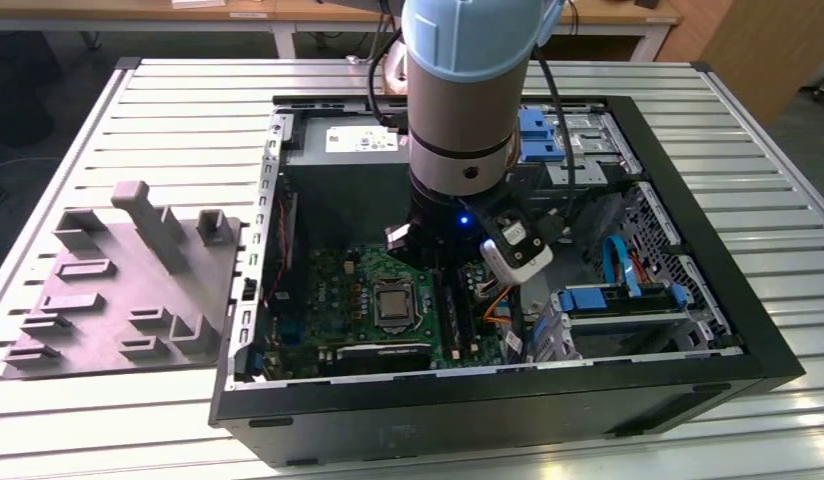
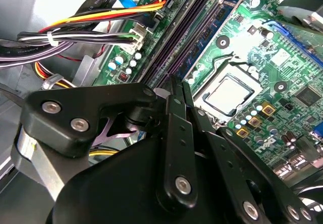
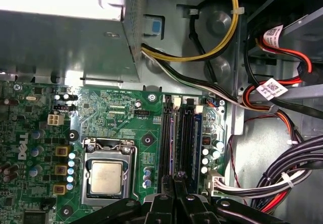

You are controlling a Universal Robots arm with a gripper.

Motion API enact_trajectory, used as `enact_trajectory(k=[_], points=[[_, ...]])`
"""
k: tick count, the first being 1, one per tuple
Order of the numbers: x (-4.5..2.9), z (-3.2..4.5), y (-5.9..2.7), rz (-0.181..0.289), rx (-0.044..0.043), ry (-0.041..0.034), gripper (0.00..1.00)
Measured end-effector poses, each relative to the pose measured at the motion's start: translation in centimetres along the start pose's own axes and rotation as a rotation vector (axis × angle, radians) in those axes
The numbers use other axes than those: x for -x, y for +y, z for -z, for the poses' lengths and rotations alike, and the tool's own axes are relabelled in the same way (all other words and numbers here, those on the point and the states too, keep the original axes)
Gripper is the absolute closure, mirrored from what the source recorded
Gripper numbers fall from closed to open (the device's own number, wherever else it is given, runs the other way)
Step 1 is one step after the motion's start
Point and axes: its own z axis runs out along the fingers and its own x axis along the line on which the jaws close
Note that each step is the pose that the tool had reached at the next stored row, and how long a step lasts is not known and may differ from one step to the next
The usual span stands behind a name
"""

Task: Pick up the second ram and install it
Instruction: 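Insert the second ram into the second slot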

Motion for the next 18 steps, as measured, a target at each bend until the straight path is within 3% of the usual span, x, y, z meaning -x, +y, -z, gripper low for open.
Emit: enact_trajectory(k=[16, 18], points=[[-0.01, -0.13, 0.00, -0.059, -0.0042, -0.0021, 0.88], [-0.01, -0.15, 0.00, -0.059, 0.0007, -0.0025, 0.88]])
